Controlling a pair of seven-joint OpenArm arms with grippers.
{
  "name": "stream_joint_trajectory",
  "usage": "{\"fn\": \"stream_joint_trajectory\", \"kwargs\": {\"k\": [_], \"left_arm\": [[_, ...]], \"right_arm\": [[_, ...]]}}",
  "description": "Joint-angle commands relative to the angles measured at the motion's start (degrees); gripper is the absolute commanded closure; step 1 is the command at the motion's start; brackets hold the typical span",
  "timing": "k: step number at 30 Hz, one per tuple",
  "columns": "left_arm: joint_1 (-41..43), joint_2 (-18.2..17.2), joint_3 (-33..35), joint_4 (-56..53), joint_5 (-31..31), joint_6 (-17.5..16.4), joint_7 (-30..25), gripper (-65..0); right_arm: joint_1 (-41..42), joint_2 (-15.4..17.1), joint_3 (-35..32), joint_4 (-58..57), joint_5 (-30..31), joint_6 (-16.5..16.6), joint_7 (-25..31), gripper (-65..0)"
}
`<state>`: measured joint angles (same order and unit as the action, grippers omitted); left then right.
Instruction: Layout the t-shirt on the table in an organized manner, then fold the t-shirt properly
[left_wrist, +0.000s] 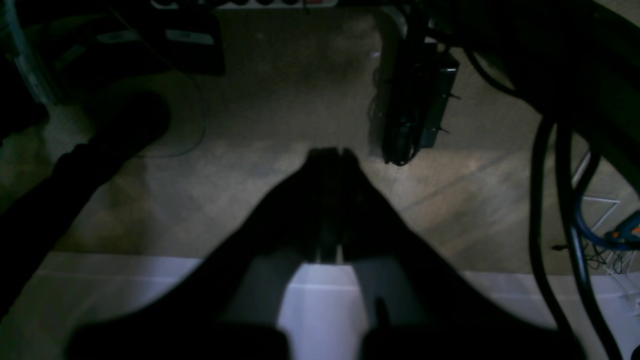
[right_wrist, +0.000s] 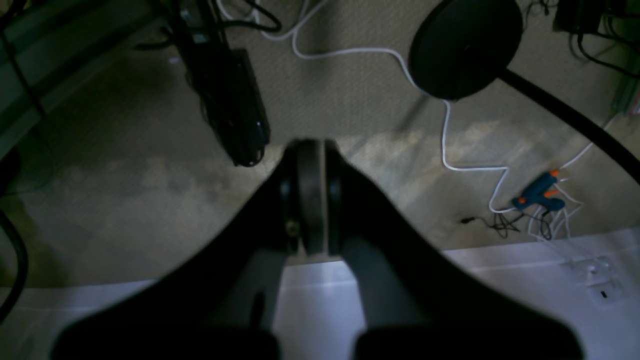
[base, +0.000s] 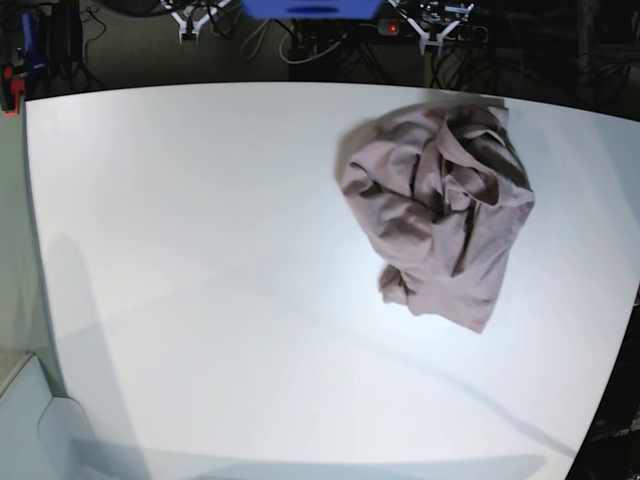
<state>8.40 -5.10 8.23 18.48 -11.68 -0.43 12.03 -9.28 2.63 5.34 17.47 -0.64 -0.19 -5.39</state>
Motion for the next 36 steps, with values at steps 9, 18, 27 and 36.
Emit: {"fn": "stream_joint_trajectory", "kwargs": {"k": [9,18,27,36], "left_arm": [[0.2,-0.4,-0.1,0.4,-0.1,0.3,0.2,-0.2],[8.6,-3.5,-0.1,12.0,-0.1,0.2,0.2,-0.2],[26.3,-8.6,-3.2,44.2,-0.2,0.6,0.8,-0.2],[39.2,-8.7,-13.8,69.4,-0.2,0.2,0.8,-0.2]], "right_arm": [[-0.5,0.0,0.0,0.2,0.3,0.5,0.3,0.0],[-11.9,1.4,-0.1,17.6,0.3,0.5,1.6,0.0],[-23.7,3.7,-0.1,40.5,0.3,1.6,1.6,0.0],[-37.0,4.3,0.3,75.0,0.6,7.1,-1.7,0.0]]}}
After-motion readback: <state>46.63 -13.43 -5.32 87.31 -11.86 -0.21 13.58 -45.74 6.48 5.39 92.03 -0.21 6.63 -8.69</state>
